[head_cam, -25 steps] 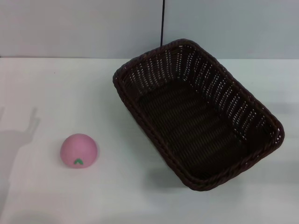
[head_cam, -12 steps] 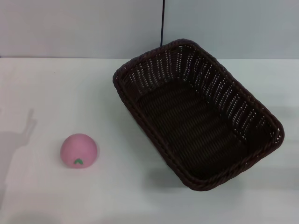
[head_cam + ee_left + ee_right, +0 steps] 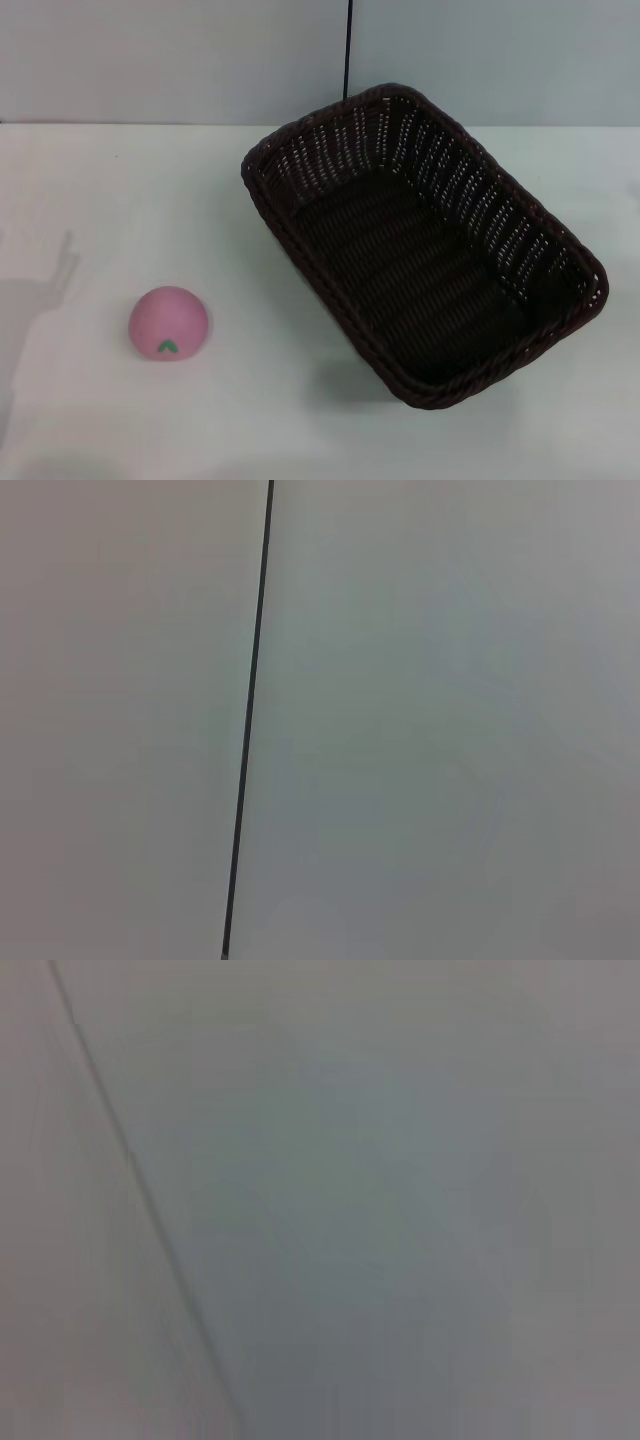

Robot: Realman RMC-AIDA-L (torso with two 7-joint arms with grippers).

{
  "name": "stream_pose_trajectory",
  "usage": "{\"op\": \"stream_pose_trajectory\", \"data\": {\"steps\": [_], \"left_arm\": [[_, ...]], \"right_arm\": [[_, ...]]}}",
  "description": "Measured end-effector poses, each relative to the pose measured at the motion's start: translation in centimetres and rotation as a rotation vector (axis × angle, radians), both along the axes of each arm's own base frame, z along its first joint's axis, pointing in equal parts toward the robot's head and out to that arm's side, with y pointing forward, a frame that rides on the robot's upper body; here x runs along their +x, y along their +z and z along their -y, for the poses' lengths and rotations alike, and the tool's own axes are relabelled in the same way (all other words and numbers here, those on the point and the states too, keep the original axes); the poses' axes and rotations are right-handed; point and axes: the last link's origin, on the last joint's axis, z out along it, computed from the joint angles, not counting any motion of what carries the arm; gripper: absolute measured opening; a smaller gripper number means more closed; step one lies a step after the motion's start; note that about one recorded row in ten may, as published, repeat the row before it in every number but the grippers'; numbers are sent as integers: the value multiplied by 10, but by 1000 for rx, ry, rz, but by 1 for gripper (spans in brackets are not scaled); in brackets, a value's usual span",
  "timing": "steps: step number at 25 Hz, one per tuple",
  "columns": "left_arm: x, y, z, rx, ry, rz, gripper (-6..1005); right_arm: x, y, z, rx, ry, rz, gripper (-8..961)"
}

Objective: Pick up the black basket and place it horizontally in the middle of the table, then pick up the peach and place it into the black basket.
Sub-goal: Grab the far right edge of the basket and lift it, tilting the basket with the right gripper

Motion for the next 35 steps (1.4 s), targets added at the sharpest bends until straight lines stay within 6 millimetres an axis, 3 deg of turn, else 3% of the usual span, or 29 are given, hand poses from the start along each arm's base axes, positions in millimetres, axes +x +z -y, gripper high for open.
{"op": "stream_pose_trajectory", "data": {"steps": [2, 3, 7, 12, 18, 21, 22, 23, 32, 35], "left_arm": [[0, 0, 0, 0, 0, 0, 828], [0, 0, 0, 0, 0, 0, 827], [0, 1, -3, 6, -1, -3, 825], [1, 1, -4, 2, -4, -3, 822], [1, -1, -3, -6, 1, -2, 819], [-1, -2, -2, -10, 10, -1, 818], [-1, -2, -1, -10, 11, -1, 817], [-1, -2, -1, -10, 13, -1, 817], [-2, -1, -3, -8, 14, -3, 812], [-1, -1, -4, -9, 13, -5, 810]], "right_arm": [[-24, 20, -6, -135, -46, 75, 667], [-24, 20, -6, -135, -46, 75, 667], [-63, 43, -22, -343, -113, 153, 667], [-81, 41, -40, -510, -206, 239, 667], [-94, 14, -73, -628, -251, 308, 667], [-97, -8, -85, -658, -234, 303, 667], [-98, -24, -91, -678, -224, 311, 667], [-98, -24, -91, -678, -224, 311, 667], [-101, -88, -109, -737, -201, 320, 645], [-102, -96, -111, -731, -197, 321, 623]]}}
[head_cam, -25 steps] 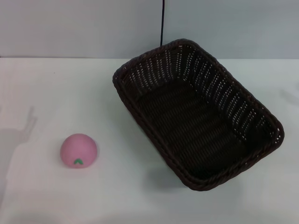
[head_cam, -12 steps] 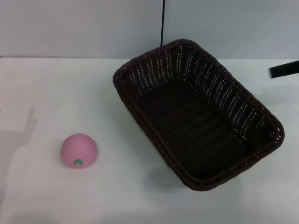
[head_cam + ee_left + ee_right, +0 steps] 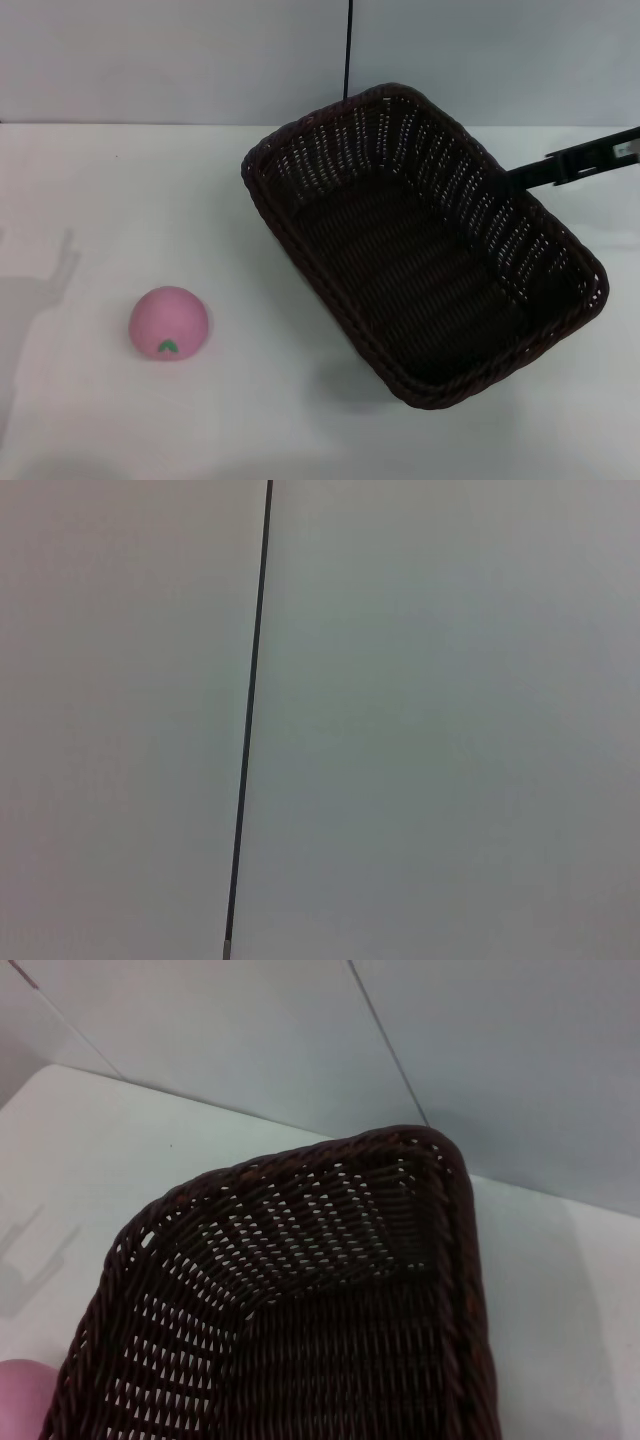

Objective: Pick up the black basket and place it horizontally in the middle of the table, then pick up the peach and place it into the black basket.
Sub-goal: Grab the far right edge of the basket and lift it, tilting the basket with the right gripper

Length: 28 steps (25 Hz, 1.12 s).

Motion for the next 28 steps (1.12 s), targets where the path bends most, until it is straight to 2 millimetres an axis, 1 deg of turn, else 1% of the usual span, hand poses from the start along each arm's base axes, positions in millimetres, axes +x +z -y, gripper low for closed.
{"op": "stream_pose_trajectory", "data": {"steps": [7, 11, 19, 24, 26, 27, 28], "left_arm": [[-1, 1, 0, 3, 1, -1, 807], [-1, 2, 0, 5, 2, -5, 804], [-2, 3, 3, 9, 6, -5, 800], [-2, 3, 3, 10, 4, -5, 798], [-2, 3, 3, 11, 4, -5, 796], [-2, 3, 3, 11, 4, -5, 796], [-2, 3, 4, 13, 5, -5, 795]], "right_arm": [[3, -30, -5, -31, -22, 18, 573], [3, -33, -5, -28, -33, 23, 545], [4, -31, -5, -30, -38, 29, 488], [1, -26, -6, -15, -8, 48, 253], [-4, -23, -6, -8, 28, 72, 232], [-11, -19, -6, -12, 81, 101, 222], [-11, -19, -6, -12, 81, 101, 212]]}}
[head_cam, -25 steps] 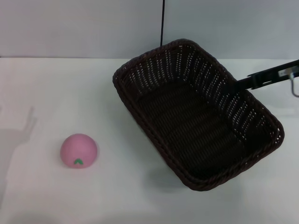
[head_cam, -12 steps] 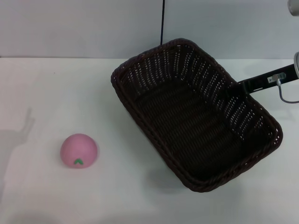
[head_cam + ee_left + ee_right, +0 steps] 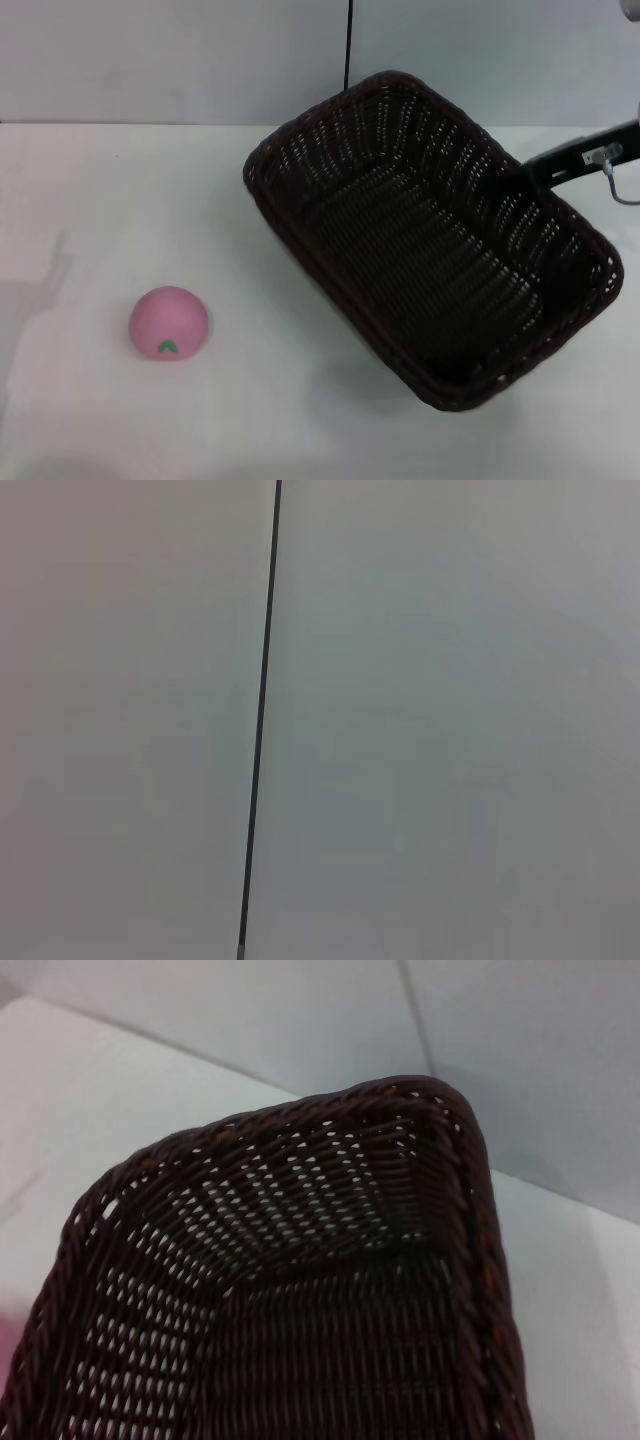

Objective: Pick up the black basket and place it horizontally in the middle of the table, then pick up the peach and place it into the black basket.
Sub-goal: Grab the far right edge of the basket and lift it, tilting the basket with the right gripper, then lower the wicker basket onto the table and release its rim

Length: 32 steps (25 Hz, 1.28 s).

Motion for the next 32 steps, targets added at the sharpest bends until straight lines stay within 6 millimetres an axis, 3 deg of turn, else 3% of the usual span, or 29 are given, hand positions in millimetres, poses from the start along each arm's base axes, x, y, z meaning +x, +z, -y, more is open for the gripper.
{"op": "stream_pose_trajectory", "data": {"steps": [4, 8, 14, 24, 32], "left_arm": [[-1, 1, 4, 8, 2, -1, 793], [-2, 2, 6, 11, 6, -1, 791], [-3, 1, 12, 14, 15, 1, 788], [-4, 0, 18, 20, 26, 10, 783], [-4, 1, 19, 26, 22, 10, 778]], "right_arm": [[-24, 7, 6, -111, 236, 84, 183], [-35, 10, 2, -140, 331, 152, 171], [-51, -5, -3, -241, 622, 348, 169], [-72, -29, -12, -236, 884, 422, 165], [-78, -40, -14, -263, 943, 392, 165]]}}
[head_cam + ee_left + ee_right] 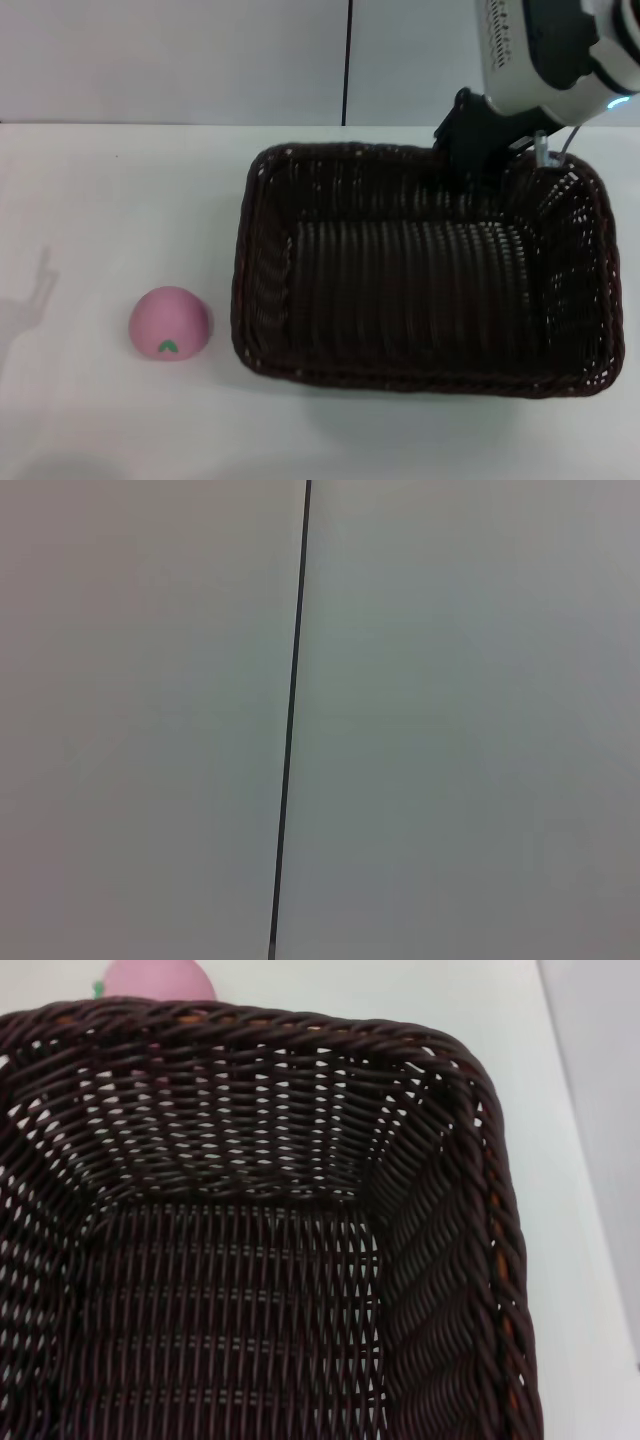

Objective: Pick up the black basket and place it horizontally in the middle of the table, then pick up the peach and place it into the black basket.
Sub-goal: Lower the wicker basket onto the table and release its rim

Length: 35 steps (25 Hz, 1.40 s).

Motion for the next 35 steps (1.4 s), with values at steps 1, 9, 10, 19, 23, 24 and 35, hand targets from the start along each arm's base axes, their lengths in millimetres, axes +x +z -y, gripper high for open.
{"op": "stream_pose_trajectory", "data": {"steps": [1, 9, 10, 19, 23, 24, 35], "left_arm": [[0, 0, 0, 0, 0, 0, 778], [2, 0, -4, 3, -10, 2, 774], [2, 0, -4, 2, -11, 2, 773], [3, -2, -4, 0, -14, 6, 768], [5, -3, -4, -2, -15, 11, 766], [5, -3, -4, -2, -15, 11, 766], [5, -2, -4, -11, -25, 4, 760]], "right_arm": [[1, -2, 0, -9, -3, 0, 165], [8, -12, 0, -18, -8, 6, 166], [8, -12, 0, -14, -9, 4, 166], [10, -26, 0, 9, 53, 44, 166], [7, -30, 1, 16, 74, 13, 206], [6, -30, 2, 19, 80, 10, 216], [8, -4, 17, 73, 87, -60, 630]]}}
